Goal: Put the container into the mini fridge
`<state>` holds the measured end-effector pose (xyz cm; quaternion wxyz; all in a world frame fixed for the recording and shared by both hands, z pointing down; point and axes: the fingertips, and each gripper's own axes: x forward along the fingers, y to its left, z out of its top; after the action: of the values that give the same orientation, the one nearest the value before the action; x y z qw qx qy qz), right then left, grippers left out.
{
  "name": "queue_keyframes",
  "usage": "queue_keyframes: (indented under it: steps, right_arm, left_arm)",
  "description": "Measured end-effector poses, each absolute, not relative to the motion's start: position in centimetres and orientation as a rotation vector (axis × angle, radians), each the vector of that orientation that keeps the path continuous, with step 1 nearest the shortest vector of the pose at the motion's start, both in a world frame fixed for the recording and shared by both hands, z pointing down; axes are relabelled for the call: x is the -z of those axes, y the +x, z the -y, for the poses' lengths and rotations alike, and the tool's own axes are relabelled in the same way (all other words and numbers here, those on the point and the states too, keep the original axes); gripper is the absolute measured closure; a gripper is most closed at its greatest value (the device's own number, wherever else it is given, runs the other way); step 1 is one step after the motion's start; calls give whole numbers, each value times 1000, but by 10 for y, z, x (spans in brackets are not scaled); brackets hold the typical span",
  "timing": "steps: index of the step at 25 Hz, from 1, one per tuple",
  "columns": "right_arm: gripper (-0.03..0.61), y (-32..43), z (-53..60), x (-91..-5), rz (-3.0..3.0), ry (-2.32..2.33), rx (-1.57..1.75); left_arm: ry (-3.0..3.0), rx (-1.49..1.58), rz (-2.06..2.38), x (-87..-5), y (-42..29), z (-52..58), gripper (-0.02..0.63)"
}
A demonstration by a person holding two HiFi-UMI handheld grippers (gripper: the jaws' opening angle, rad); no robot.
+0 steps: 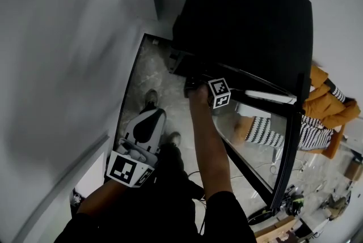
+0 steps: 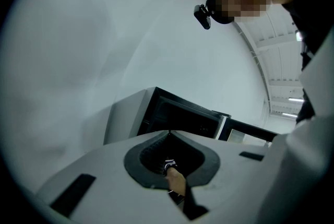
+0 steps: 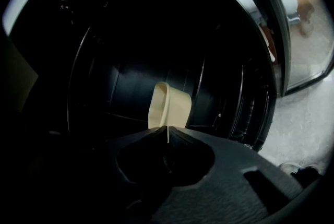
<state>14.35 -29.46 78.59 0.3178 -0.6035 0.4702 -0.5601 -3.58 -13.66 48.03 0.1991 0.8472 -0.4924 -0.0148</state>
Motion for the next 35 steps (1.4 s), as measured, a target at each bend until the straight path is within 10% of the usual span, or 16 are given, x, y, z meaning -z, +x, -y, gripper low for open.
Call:
queue_keyframes:
  steps: [35]
  right_arm:
    - [572,150,109,-601,-2076,-1770,1203]
  left_arm:
    - [2482,123,1464,-387,6,-8,607]
